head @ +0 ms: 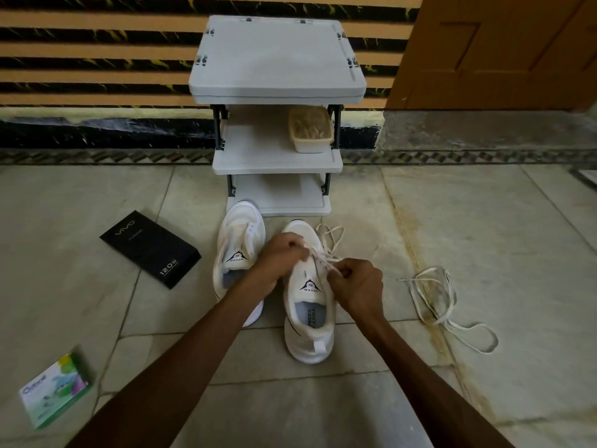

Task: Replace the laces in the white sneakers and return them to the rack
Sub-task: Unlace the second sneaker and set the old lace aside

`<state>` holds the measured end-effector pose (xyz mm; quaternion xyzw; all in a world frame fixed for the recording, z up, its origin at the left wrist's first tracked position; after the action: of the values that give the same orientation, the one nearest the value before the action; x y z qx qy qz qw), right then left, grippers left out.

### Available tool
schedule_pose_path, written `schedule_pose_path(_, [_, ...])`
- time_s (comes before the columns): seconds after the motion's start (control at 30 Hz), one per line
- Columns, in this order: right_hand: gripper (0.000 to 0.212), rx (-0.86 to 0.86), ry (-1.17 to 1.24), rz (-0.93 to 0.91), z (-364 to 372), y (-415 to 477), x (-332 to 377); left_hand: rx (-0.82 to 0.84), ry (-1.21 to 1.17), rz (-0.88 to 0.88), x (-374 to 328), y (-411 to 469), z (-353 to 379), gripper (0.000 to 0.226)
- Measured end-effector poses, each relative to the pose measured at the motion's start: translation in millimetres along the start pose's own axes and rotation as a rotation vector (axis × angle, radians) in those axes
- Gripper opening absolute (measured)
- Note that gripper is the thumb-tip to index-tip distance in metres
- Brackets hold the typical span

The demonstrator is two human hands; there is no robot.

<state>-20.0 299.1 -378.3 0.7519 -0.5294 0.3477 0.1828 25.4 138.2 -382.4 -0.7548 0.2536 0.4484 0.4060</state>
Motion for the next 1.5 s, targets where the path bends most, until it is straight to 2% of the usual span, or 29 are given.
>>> schedule_pose_path(0.07, [0.013,-0.007,0.021,0.012,0,-2,-2,-0.106,-0.56,-0.21,3,-2,-5,0.01])
schedule_pose_path(0.1, [0.013,-0.003,0.029,0.012,-1,-3,-3,-0.131,-0.636,-0.253,5,0,-6,0.012])
schedule_pose_path(0.13, [0.013,0.0,0.029,0.004,-1,-3,-2,-0.128,-0.573,-0.231,2,0,-7,0.012])
schedule_pose_path(0.17, [0.013,0.002,0.027,-0.005,0,-2,-1,-0.099,-0.389,-0.149,-4,-1,-10,0.011])
schedule_pose_path(0.27, [0.013,0.018,0.042,0.005,2,-1,2,0.054,0.587,0.232,-16,1,-12,0.019])
schedule_pose_path(0.3, [0.013,0.019,0.05,0.012,3,-1,2,0.076,0.74,0.315,-16,3,-12,0.021])
schedule_pose_path(0.33, [0.013,0.021,0.052,0.018,3,-1,3,0.073,0.734,0.374,-18,2,-11,0.02])
schedule_pose_path(0.4, [0.013,0.016,0.057,0.022,3,-1,2,0.0,0.453,0.464,-18,-1,-12,0.014])
schedule_pose_path(0.43, [0.014,0.016,0.06,0.03,3,-1,1,-0.076,0.201,0.409,-17,-3,-14,0.016])
schedule_pose_path(0.53, [0.013,0.022,0.093,0.082,3,-1,-2,-0.184,-0.703,0.006,-10,-11,-14,0.02])
schedule_pose_path(0.57, [0.012,0.026,0.115,0.099,4,0,-4,-0.175,-0.834,-0.04,-11,-12,-12,0.021])
schedule_pose_path(0.6, [0.012,0.029,0.13,0.112,4,0,-5,-0.169,-0.824,-0.039,-13,-15,-11,0.021])
schedule_pose_path(0.63, [0.011,0.028,0.137,0.122,4,1,-6,-0.155,-0.696,0.0,-17,-16,-10,0.018])
schedule_pose_path(0.67, [0.01,0.03,0.147,0.132,3,1,-7,-0.132,-0.438,0.075,-20,-17,-10,0.014])
schedule_pose_path(0.73, [0.006,0.035,0.184,0.157,3,2,-7,-0.042,0.306,0.258,-19,-14,-6,0.014])
schedule_pose_path(0.77, [0.005,0.037,0.189,0.167,4,1,-6,-0.007,0.617,0.318,-13,-11,-3,0.023])
schedule_pose_path(0.8, [0.005,0.034,0.182,0.166,4,1,-6,0.025,0.81,0.346,-7,-7,0,0.03])
schedule_pose_path(0.87, [0.007,0.02,0.155,0.154,6,0,-4,-0.012,0.893,0.377,-3,-3,4,0.027])
schedule_pose_path(0.93, [0.008,0.02,0.154,0.159,6,-1,-4,-0.057,0.772,0.378,-4,0,9,0.02])
schedule_pose_path(1.0, [0.007,0.022,0.174,0.175,5,-1,-7,-0.086,0.475,0.297,-8,-3,9,0.01])
schedule_pose_path(1.03, [0.005,0.023,0.184,0.182,4,-1,-9,-0.089,0.187,0.205,-13,-5,4,0.007])
schedule_pose_path(1.1, [0.004,0.025,0.204,0.2,2,-1,-13,-0.064,-0.578,-0.026,-25,-10,-10,0.023])
schedule_pose_path(1.13, [0.004,0.031,0.212,0.203,2,1,-13,-0.023,-0.914,-0.071,-32,-12,-18,0.023])
schedule_pose_path(1.17, [0.004,0.04,0.215,0.206,2,1,-13,0.001,-1.072,-0.065,-39,-12,-25,0.022])
schedule_pose_path(1.2, [0.004,0.046,0.215,0.206,3,2,-12,0.013,-1.063,-0.028,-47,-13,-30,0.022])
schedule_pose_path(1.23, [0.003,0.047,0.21,0.205,3,2,-10,-0.002,-0.897,0.031,-51,-15,-30,0.022])
schedule_pose_path(1.37, [0.004,0.05,0.177,0.174,3,1,-6,-0.175,0.341,0.429,-38,-18,-9,0.013])
schedule_pose_path(1.43, [0.007,0.044,0.187,0.194,2,0,-7,-0.186,0.682,0.521,-24,-15,5,0.016])
schedule_pose_path(1.5, [0.014,0.039,0.197,0.206,2,1,-8,-0.128,0.987,0.515,-12,-10,15,0.023])
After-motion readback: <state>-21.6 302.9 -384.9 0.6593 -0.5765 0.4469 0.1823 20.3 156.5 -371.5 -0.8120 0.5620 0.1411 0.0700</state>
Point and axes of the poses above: each hand's wrist, its own y-axis towards the middle knuckle, its own z-axis out of the palm, x = y × z, the point moved 2 cm from there along y, towards the middle knuckle, and after that the axes turned 1 degree about -y, right-handed, at the moved point
